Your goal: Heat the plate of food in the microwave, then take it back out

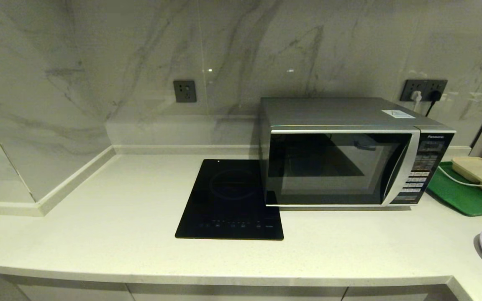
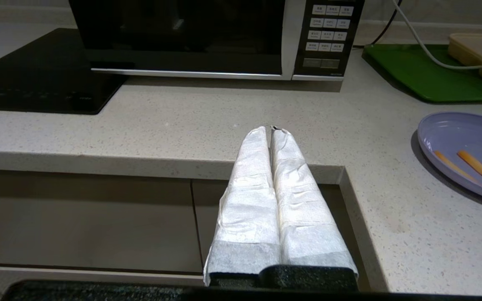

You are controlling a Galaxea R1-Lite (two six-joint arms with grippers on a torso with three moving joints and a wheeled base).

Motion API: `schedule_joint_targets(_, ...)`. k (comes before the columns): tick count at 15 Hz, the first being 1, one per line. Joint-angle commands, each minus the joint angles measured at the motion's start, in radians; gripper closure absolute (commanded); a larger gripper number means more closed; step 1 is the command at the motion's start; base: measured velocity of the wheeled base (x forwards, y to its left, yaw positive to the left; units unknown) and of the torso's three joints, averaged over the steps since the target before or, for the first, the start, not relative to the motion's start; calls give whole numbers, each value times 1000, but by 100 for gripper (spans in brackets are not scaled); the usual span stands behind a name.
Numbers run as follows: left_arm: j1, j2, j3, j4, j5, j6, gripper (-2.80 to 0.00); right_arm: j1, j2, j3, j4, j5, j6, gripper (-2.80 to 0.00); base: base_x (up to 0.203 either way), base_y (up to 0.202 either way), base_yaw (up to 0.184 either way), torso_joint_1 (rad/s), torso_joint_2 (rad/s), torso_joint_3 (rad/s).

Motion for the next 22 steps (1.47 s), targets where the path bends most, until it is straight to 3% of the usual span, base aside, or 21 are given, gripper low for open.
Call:
schedule_joint_targets(1,0,0,0,0,0,-1,0,0,0,1,-9,-23,15,0,0,0,0,0,0,0)
schedule_joint_targets(7,0,0,0,0,0,-1,0,0,0,3,-12,-35,78,0,0,0,0,0,0,0)
schedule_joint_targets(22,0,0,0,0,0,-1,0,0,0,2,-12,-35,75,0,0,0,0,0,0,0)
